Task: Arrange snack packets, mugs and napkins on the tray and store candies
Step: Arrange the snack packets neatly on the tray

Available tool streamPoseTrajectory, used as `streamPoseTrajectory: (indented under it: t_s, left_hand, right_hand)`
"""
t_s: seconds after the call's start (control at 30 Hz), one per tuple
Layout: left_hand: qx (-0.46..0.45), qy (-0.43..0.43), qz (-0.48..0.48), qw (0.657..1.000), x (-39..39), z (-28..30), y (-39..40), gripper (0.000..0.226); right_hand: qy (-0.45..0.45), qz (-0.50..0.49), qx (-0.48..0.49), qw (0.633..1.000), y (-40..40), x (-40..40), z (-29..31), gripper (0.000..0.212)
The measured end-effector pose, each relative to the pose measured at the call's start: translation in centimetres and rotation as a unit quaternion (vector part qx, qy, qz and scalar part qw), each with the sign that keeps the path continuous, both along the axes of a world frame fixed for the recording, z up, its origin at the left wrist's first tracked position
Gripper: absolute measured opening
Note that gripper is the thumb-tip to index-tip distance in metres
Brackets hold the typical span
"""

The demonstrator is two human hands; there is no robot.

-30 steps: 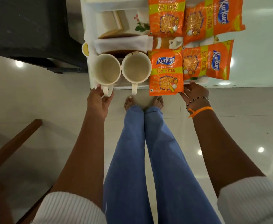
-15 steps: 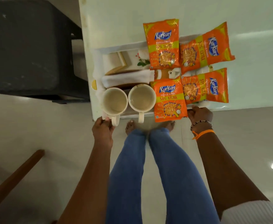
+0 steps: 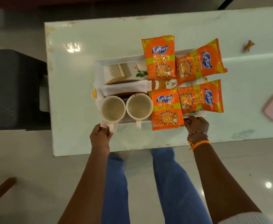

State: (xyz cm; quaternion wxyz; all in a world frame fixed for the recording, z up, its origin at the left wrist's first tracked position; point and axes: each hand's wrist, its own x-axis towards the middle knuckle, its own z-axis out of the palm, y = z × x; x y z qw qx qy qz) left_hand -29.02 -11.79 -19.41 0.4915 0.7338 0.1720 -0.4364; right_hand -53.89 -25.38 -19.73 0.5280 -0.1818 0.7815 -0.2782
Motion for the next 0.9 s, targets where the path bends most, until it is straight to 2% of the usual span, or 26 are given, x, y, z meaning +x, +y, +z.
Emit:
streamPoseTrajectory:
  t_s: [0.07,0.37,0.53,0.67,0.77,0.9]
  left_hand:
    - [-0.003,0.0,0.007,1.0,-1.5,0.2,-2.0,0.015]
    - [-0.014,-0.001,0.016,1.0,-5.6,-0.8,-8.0,0.019]
    - [-0.012,-0.002,0.022,1.0,-5.7,-1.3,-8.6,0.028]
    - [-0.015,0.006,0.035,0.999,-5.8,-1.6,-8.7,0.023]
    - [-0.03,0.01,0.056,0.998,-6.6,-1.4,-8.7,0.036]
    - [-0.073,0.055,0.104,0.99,-8.7,-0.4,-8.3,0.039]
  right_hand:
    - [0.002,0.023,-0.005,1.0,-2.2,-1.3,0.0,0.034]
    - [-0.049,-0.023,0.006,0.999,-7.9,-5.6,-1.6,0.03]
    - [-0.064,-0.026,0.02,0.997,-8.4,-5.6,-2.3,0.028]
    - [-0.083,-0.034,0.014,0.996,-8.4,-5.6,-2.2,0.027]
    - [-0.078,-0.017,0.028,0.996,-8.8,-5.4,-1.7,0.02]
    - [-0.13,-0.034,0.072,0.988,-9.2,-5.5,-0.7,0.02]
